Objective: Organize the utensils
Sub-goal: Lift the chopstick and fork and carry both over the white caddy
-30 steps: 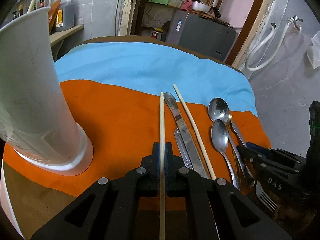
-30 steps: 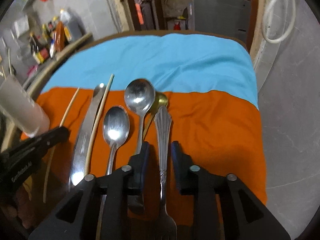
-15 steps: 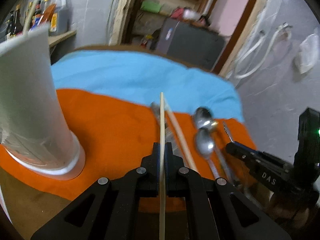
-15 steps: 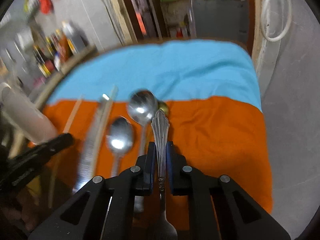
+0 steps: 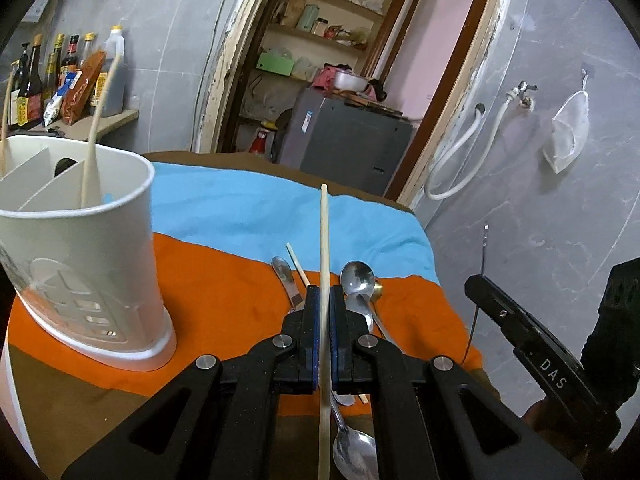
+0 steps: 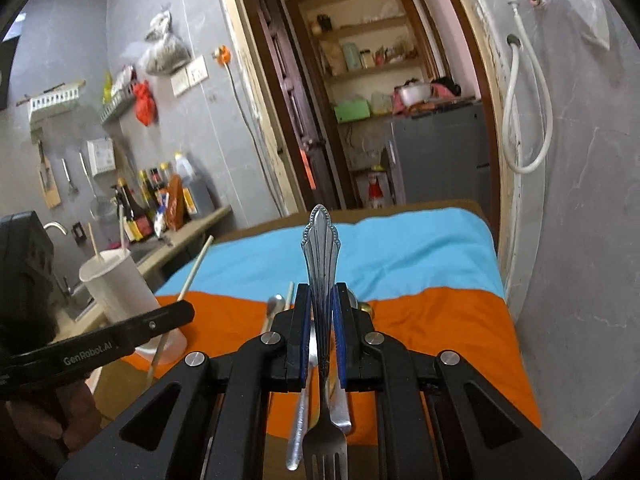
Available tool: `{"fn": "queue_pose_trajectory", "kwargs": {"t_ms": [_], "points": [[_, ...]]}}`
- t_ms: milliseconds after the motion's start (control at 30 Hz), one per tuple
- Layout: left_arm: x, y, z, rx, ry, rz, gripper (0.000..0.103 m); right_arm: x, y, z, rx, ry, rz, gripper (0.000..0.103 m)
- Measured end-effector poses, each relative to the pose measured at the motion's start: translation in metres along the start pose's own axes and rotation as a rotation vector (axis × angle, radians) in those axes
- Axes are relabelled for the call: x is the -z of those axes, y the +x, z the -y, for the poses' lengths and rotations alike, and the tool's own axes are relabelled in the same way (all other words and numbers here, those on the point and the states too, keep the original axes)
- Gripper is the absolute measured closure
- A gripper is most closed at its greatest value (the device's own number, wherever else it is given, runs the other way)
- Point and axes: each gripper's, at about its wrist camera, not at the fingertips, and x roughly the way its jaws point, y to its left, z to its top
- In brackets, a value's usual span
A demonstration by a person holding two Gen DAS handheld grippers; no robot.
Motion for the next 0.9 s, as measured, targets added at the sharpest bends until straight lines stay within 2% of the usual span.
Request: {"fn": "queue_pose_trajectory", "kwargs": {"t_ms": [267,500,733,900], "points": [[-0.003,-0.024,0.001,0.041,0.002,0.087,0.101,-0.004,-0.025,-0.012,-0.01,-0.041,0.122,0.095],[-0.019,-0.05,0.0,0.073,0.019,0.167,0.101,-0.019,-0.038,-0.026,-0.014,-0.062,0.219,0.095],[-0.062,-0.078,-0.031,0.099,-0.082,0.225,0.101,-0.047,-0.04,-0.053,-0.05,-0.081,0.24,0.095],[-0.097,-0.105,-0.069,0.074,-0.136,0.289,0.101,-0.069,-0.035,-0.081,-0.11,-0.077,0.251,0.095]]}}
